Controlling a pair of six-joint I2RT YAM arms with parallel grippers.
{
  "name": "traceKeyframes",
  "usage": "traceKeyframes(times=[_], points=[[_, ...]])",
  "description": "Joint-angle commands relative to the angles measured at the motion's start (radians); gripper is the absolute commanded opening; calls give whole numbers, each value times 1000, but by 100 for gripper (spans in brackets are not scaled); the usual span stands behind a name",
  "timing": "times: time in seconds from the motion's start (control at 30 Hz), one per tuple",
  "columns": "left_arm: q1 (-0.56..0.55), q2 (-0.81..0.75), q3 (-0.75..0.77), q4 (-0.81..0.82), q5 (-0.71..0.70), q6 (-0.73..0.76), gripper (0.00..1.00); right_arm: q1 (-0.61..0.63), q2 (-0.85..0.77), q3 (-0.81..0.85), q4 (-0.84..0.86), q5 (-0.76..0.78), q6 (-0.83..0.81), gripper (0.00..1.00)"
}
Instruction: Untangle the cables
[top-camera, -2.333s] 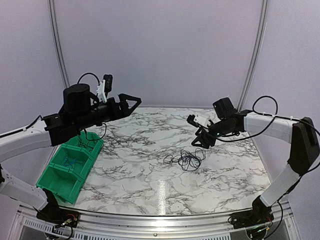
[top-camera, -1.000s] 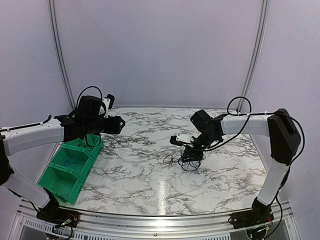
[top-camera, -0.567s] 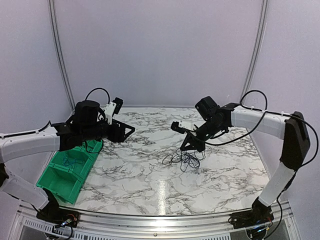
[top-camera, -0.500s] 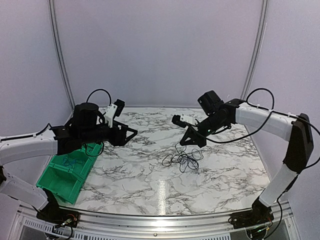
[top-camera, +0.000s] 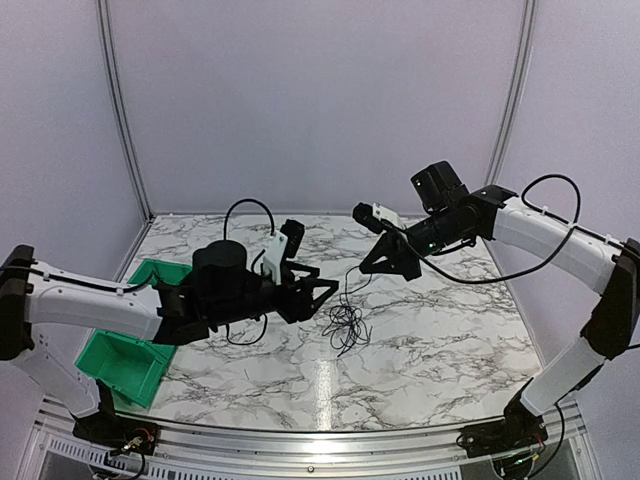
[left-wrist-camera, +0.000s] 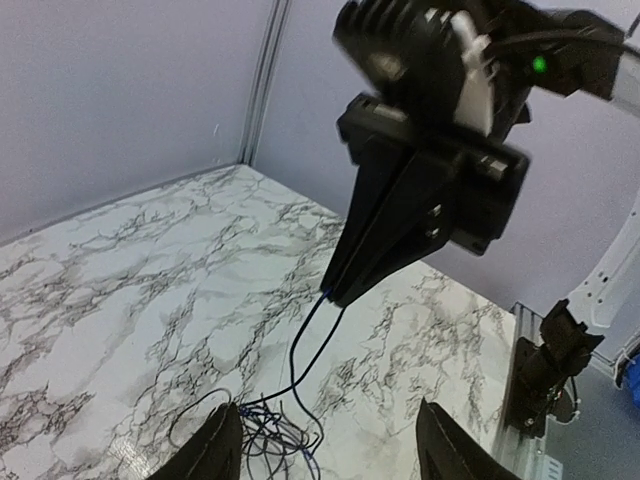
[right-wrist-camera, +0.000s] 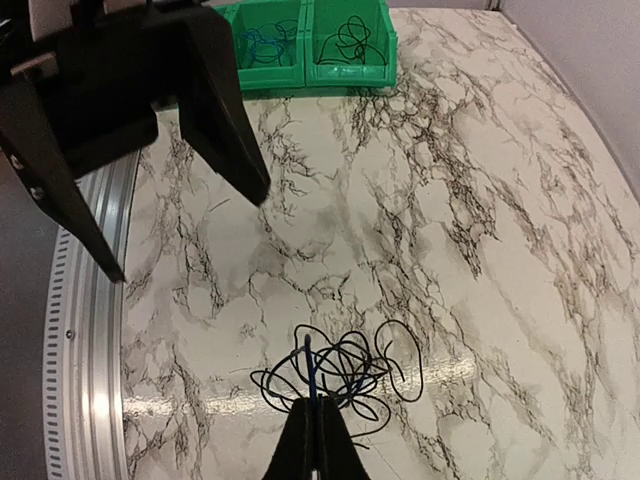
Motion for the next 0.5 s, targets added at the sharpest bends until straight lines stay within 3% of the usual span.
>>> traceKeyframes(times=[0.0,0.27,0.47], points=[[-16,129,61,126,-127,-38,56,6,-13,26,4,-44,29,0],[-15,306,141,227,-136,-83,50,7,-41,0,29,-56,42,0],[-2,411,201,257,-262,-171,40,8,-53,-17,25,-93,32,0]])
